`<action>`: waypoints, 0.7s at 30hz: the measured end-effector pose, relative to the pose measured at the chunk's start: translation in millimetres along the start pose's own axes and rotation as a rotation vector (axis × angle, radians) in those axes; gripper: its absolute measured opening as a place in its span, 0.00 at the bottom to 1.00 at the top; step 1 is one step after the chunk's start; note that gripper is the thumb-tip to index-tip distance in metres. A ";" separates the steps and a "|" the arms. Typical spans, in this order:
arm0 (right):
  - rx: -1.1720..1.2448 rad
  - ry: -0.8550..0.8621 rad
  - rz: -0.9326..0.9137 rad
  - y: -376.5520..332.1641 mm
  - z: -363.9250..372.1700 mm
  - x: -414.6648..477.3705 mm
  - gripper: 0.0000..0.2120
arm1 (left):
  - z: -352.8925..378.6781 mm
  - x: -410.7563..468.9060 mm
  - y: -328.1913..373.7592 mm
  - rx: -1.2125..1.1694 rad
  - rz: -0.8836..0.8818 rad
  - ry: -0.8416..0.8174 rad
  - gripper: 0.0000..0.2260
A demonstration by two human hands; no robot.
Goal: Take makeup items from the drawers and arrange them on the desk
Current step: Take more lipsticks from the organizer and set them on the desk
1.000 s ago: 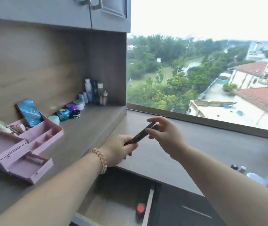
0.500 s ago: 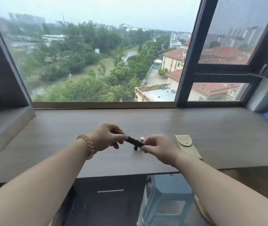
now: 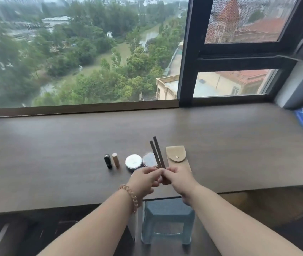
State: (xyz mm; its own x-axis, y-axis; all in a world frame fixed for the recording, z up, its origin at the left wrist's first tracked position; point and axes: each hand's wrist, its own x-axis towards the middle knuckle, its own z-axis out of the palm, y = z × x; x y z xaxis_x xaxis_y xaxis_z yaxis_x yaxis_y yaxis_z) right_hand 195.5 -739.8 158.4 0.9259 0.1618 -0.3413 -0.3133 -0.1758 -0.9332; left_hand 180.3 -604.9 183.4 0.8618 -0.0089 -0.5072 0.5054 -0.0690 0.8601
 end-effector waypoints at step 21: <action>-0.407 0.240 0.263 54.1 -33.4 107.9 0.20 | 39.9 148.9 -13.6 0.426 -0.140 0.125 0.11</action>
State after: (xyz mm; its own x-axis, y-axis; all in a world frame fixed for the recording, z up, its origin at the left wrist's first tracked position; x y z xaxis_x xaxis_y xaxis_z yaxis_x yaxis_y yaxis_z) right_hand 285.6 -764.4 74.8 0.8645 -0.1561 -0.4778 -0.4778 -0.5500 -0.6849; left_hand 300.0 -645.0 94.1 0.7982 0.1488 -0.5838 0.5775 -0.4648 0.6711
